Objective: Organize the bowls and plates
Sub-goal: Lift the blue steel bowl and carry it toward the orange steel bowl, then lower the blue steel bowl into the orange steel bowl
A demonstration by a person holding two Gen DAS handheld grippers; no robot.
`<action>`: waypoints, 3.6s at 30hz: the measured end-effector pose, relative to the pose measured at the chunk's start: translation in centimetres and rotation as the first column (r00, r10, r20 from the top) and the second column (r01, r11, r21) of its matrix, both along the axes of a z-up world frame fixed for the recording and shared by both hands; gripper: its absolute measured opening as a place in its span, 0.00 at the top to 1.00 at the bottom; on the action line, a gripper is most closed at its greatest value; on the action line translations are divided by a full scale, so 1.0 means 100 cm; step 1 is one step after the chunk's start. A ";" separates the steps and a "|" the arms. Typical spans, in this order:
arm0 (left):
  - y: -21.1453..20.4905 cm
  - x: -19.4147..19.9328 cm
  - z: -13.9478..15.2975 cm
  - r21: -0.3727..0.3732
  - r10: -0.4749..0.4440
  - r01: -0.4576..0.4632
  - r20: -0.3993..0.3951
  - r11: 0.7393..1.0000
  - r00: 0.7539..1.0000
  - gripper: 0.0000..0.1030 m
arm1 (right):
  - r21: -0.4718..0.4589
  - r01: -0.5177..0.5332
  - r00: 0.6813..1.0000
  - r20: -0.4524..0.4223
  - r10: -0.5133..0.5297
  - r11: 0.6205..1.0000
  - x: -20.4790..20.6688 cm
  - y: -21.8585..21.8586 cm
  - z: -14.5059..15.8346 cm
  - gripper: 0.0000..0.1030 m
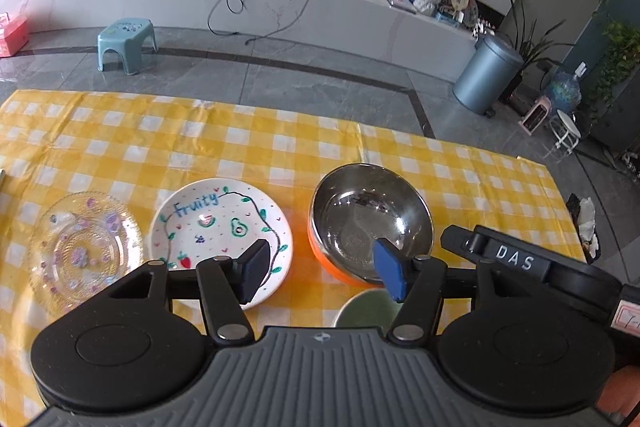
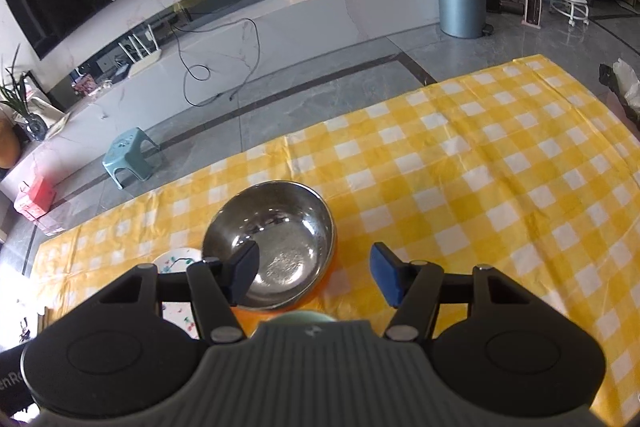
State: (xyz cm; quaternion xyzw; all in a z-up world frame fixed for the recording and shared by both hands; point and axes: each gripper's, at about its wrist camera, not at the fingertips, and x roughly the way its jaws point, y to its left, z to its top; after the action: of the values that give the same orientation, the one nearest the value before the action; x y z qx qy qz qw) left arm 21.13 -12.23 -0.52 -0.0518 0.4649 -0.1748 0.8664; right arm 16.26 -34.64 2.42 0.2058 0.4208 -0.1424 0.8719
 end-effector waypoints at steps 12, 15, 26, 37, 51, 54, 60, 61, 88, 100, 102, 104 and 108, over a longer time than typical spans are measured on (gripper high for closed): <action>-0.030 0.049 -0.053 0.025 0.020 -0.018 -0.071 1.000 0.997 0.34 | 0.121 0.053 0.997 -0.069 -0.045 0.991 0.018 -0.027 -0.051 0.58; -0.034 0.054 -0.060 0.032 0.009 -0.007 -0.087 0.999 0.996 0.40 | 0.157 0.057 0.996 -0.070 -0.046 0.986 0.022 -0.029 -0.058 0.63; -0.045 0.050 -0.064 0.080 -0.021 0.027 -0.079 0.996 0.997 0.75 | 0.169 0.031 0.999 -0.046 -0.024 0.985 0.026 -0.025 -0.062 0.84; -0.048 0.040 -0.047 0.119 -0.057 0.059 -0.026 0.991 0.998 0.86 | 0.145 0.028 0.999 -0.024 -0.025 0.989 0.023 -0.021 -0.053 0.92; -0.008 -0.016 0.014 0.124 -0.023 0.018 0.040 0.992 0.999 0.86 | 0.189 -0.090 0.995 0.064 0.080 0.978 -0.026 -0.001 0.001 0.93; 0.006 -0.040 0.028 0.127 0.010 -0.019 0.068 0.992 0.998 0.85 | 0.211 -0.131 0.989 0.088 0.115 0.969 -0.041 0.009 0.015 0.93; 0.042 -0.087 0.048 0.091 0.084 -0.091 0.082 0.992 0.993 0.85 | 0.184 -0.226 0.967 0.161 0.198 0.956 -0.083 0.041 0.042 0.94; 0.046 -0.096 0.050 0.094 0.085 -0.093 0.087 0.991 0.993 0.85 | 0.185 -0.230 0.966 0.166 0.200 0.955 -0.094 0.046 0.043 0.94; 0.151 -0.208 0.022 -0.029 0.222 -0.224 -0.044 0.974 0.974 0.85 | 0.153 -0.368 0.930 0.045 0.366 0.917 -0.205 0.127 0.039 0.93; 0.171 -0.207 -0.004 -0.038 0.243 -0.249 -0.127 0.968 0.962 0.84 | 0.127 -0.388 0.918 -0.037 0.395 0.913 -0.195 0.151 0.019 0.94; 0.172 -0.206 -0.006 -0.040 0.239 -0.247 -0.137 0.968 0.961 0.84 | 0.125 -0.387 0.917 -0.046 0.395 0.914 -0.193 0.152 0.017 0.94; 0.174 -0.205 -0.008 -0.039 0.238 -0.246 -0.143 0.969 0.961 0.83 | 0.122 -0.387 0.917 -0.054 0.395 0.914 -0.191 0.154 0.016 0.94; 0.178 -0.202 -0.013 -0.038 0.245 -0.253 -0.157 0.967 0.957 0.83 | 0.124 -0.392 0.913 -0.070 0.402 0.912 -0.187 0.159 0.011 0.94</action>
State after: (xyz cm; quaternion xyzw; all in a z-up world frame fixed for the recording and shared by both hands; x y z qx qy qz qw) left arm 0.91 5.53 -1.80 -0.1479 0.5140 -0.0731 0.8418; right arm -2.48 -18.76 3.50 0.1555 0.5013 0.0511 0.8496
